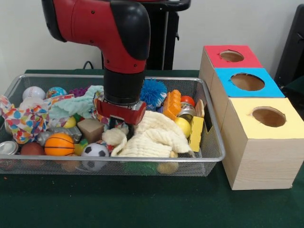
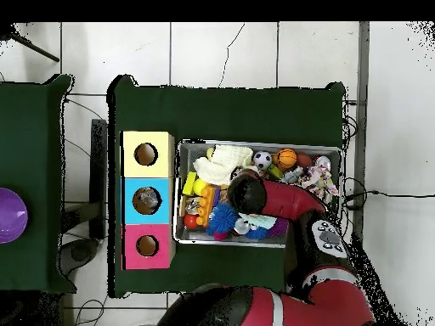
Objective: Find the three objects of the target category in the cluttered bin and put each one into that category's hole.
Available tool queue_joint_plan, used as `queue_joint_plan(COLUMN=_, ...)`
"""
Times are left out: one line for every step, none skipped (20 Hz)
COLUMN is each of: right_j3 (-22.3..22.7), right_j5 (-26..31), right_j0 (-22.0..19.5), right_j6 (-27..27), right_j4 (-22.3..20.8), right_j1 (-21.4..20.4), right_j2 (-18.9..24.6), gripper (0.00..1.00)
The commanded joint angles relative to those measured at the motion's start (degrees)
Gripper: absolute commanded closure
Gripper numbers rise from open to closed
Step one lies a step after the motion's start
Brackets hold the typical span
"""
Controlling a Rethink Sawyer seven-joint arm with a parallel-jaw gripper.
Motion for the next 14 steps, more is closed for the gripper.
queue_joint_plan(right_j3=0.8, right_j5=-3.2, right_j0=1.6, right_j6=6.7, right_j4=-0.4, right_j1=5.9, right_j2=4.1, gripper=1.00)
queue_joint_plan(right_j3=0.4, right_j5=-2.8, right_j0=2.8, right_j6=7.2, right_j4=-0.3, right_j1=5.8, right_j2=2.9, gripper=1.00)
queue_joint_plan(right_j3=0.5, right_j5=-1.7, right_j0=3.2, right_j6=7.1, right_j4=0.0, right_j1=5.6, right_j2=2.5, gripper=1.00)
queue_joint_plan(right_j3=0.5, right_j5=-0.7, right_j0=3.6, right_j6=7.1, right_j4=0.3, right_j1=5.4, right_j2=2.1, gripper=1.00)
queue_joint_plan(right_j3=0.5, right_j5=0.3, right_j0=4.1, right_j6=7.0, right_j4=0.7, right_j1=5.2, right_j2=1.8, gripper=1.00)
queue_joint_plan(right_j3=0.6, right_j5=0.7, right_j0=4.4, right_j6=7.1, right_j4=0.9, right_j1=5.0, right_j2=1.5, gripper=1.00)
queue_joint_plan(right_j3=0.4, right_j5=2.1, right_j0=5.2, right_j6=7.5, right_j4=1.5, right_j1=4.6, right_j2=0.8, gripper=1.00)
queue_joint_plan(right_j3=0.2, right_j5=3.6, right_j0=6.0, right_j6=7.9, right_j4=2.1, right_j1=4.3, right_j2=0.1, gripper=1.00)
queue_joint_plan(right_j3=0.0, right_j5=4.5, right_j0=6.4, right_j6=8.0, right_j4=2.5, right_j1=4.1, right_j2=0.0, gripper=1.00)
queue_joint_plan(right_j3=0.1, right_j5=6.0, right_j0=6.9, right_j6=8.4, right_j4=3.3, right_j1=3.6, right_j2=-0.2, gripper=1.00)
queue_joint_plan(right_j3=-0.4, right_j5=6.9, right_j0=7.5, right_j6=8.7, right_j4=3.8, right_j1=3.6, right_j2=-0.4, gripper=1.00)
queue_joint_plan(right_j3=-0.4, right_j5=8.1, right_j0=8.1, right_j6=9.2, right_j4=4.5, right_j1=3.3, right_j2=-0.7, gripper=1.00)
queue_joint_plan(right_j3=-0.7, right_j5=8.5, right_j0=8.1, right_j6=9.1, right_j4=4.9, right_j1=3.3, right_j2=-0.4, gripper=1.00)
queue_joint_plan(right_j3=-1.0, right_j5=9.0, right_j0=8.1, right_j6=9.0, right_j4=5.4, right_j1=3.4, right_j2=-0.1, gripper=1.00)
